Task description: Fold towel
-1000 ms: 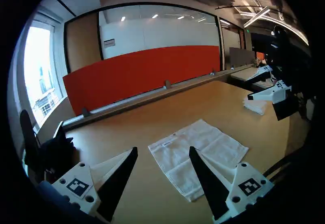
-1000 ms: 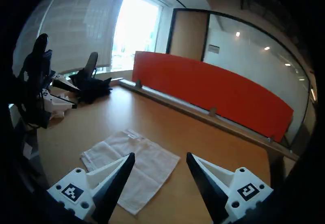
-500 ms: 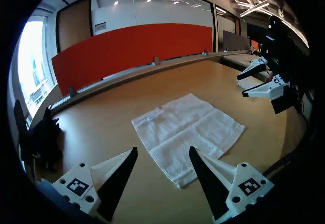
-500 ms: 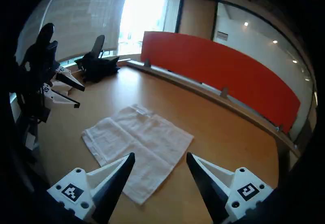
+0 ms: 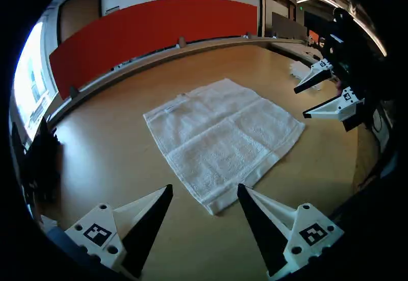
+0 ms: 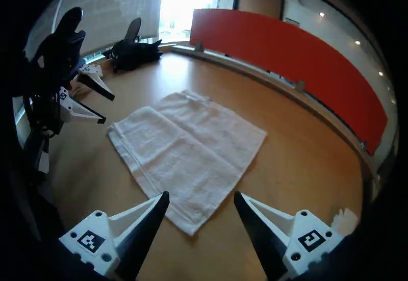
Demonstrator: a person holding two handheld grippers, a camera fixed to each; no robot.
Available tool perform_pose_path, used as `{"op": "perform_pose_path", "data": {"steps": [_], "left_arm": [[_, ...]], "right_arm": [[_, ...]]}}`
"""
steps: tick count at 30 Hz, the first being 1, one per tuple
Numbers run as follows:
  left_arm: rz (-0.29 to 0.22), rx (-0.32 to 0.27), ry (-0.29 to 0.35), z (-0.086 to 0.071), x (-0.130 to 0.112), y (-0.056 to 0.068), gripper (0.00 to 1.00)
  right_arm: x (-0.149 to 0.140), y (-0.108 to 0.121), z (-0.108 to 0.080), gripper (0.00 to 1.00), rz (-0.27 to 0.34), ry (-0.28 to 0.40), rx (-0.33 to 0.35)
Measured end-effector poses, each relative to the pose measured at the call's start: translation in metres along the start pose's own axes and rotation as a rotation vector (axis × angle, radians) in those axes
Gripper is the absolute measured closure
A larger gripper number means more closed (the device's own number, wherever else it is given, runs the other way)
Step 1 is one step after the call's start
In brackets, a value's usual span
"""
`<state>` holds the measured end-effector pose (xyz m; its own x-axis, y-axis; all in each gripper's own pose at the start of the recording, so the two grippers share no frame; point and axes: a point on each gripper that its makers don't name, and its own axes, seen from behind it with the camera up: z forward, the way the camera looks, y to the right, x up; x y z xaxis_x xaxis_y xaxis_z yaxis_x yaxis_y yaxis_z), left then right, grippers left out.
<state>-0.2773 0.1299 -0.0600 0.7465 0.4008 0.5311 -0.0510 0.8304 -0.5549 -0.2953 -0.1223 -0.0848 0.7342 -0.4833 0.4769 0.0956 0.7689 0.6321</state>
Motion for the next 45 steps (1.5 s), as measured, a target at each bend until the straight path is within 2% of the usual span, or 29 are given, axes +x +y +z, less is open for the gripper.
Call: {"op": "perform_pose_path", "data": {"steps": [11, 17, 31, 36, 45], "left_arm": [[-0.002, -0.048, -0.107, 0.016, -0.030, 0.016, 0.06], [-0.010, -0.058, -0.157, 0.022, -0.041, 0.019, 0.06], [-0.009, -0.080, -0.183, 0.030, -0.041, 0.019, 0.06], [-0.005, -0.074, -0.183, 0.030, -0.042, 0.019, 0.06], [-0.007, -0.059, -0.188, 0.030, -0.043, 0.019, 0.11]], "right_arm": [[-0.032, -0.006, 0.007, 0.02, 0.012, -0.087, 0.037], [-0.039, -0.009, 0.007, 0.02, 0.014, -0.110, 0.054], [-0.047, -0.011, 0.012, 0.06, 0.028, -0.145, 0.090], [-0.049, -0.013, 0.013, 0.13, 0.035, -0.148, 0.105], [-0.049, -0.016, 0.013, 0.32, 0.025, -0.131, 0.114]]}}
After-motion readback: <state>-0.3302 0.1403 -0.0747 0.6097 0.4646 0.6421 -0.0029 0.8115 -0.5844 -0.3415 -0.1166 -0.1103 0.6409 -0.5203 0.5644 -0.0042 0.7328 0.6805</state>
